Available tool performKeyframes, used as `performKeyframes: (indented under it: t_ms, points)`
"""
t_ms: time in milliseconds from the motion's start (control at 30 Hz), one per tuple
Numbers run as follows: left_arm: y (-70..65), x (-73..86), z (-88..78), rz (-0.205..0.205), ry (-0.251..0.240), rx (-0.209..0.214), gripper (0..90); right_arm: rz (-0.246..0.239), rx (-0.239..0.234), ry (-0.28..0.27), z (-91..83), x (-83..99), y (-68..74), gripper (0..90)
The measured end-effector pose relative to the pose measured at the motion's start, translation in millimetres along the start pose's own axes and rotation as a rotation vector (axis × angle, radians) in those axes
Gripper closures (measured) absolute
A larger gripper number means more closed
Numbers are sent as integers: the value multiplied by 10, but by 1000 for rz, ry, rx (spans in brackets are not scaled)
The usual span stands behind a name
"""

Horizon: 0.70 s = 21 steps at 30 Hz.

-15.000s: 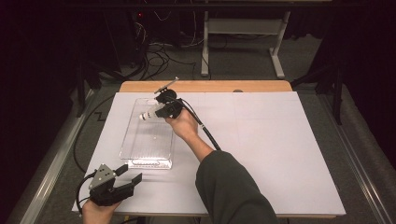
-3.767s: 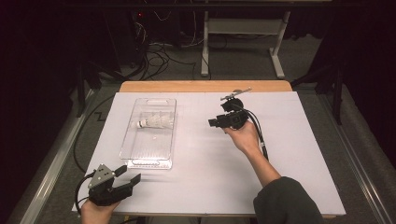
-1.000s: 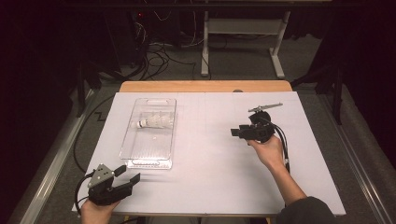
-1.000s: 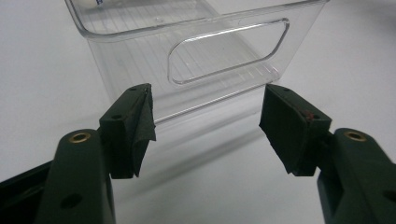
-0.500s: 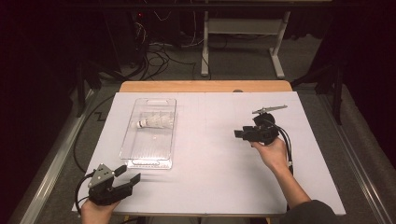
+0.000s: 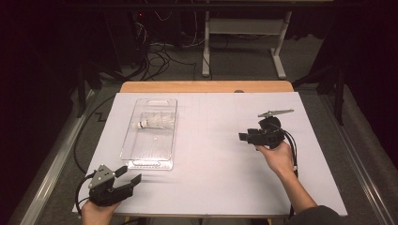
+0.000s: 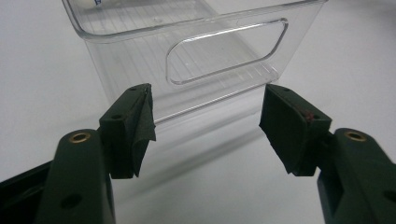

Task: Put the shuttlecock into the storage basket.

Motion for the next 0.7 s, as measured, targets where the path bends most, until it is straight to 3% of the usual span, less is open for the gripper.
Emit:
performKeyframes:
  t_ms: [700]
  points:
    - [-11,2,-1,2,-1,1,360,9,10,-27,-128,175,-56,501]
Point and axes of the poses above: each handheld gripper's, and its own axes: z roughly forward along the jaws, x roughly out of its underside, y roughly to its left, the point moved 3 cm from there along z, roughly forward along the jaws, and after that the axes turned 5 degrees about x, right-handed, at the moved point
